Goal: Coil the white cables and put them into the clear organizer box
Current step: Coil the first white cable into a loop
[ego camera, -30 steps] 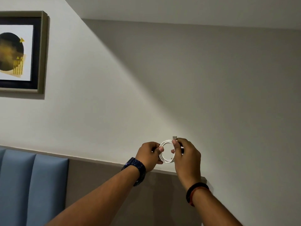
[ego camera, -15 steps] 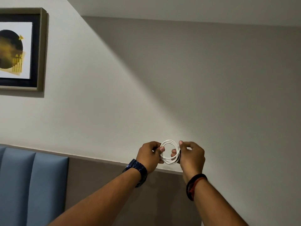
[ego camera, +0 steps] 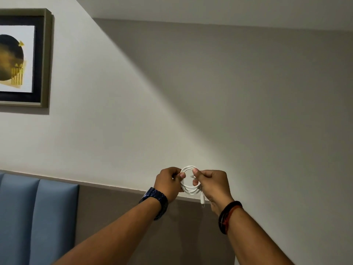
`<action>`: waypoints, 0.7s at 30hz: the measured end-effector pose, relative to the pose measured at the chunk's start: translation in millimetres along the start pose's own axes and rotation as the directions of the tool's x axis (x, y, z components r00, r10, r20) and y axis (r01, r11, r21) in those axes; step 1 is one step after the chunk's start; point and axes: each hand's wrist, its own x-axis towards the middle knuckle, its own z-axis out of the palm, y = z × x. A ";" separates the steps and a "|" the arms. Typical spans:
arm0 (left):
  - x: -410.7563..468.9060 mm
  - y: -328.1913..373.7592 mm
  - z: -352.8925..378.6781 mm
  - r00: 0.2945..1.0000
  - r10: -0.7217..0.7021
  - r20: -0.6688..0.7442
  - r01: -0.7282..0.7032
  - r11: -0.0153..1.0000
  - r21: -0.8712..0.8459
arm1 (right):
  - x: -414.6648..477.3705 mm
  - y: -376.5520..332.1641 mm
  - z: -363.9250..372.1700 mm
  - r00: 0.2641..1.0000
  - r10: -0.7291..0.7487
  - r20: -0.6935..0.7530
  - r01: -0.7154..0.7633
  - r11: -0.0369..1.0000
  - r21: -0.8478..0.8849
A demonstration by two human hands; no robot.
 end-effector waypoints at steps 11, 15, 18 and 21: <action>1.9 -2.7 -6.9 0.996 -0.010 0.084 0.011 1.000 -0.013 | -0.6 2.6 -11.8 0.989 -0.024 0.143 0.037 0.995 -0.092; 2.1 -2.0 -10.3 0.992 -0.027 0.122 0.032 0.999 -0.037 | -1.1 0.6 -11.1 0.960 0.042 0.277 -0.023 0.997 -0.072; 2.2 0.9 -11.2 0.990 -0.030 0.134 0.038 0.998 -0.053 | -1.4 -0.5 -11.1 0.930 0.092 0.355 -0.125 0.989 0.072; 3.2 3.7 -12.5 0.992 -0.036 0.122 0.043 0.997 -0.061 | -5.7 -1.9 -11.0 0.908 0.063 0.415 -0.149 0.972 0.179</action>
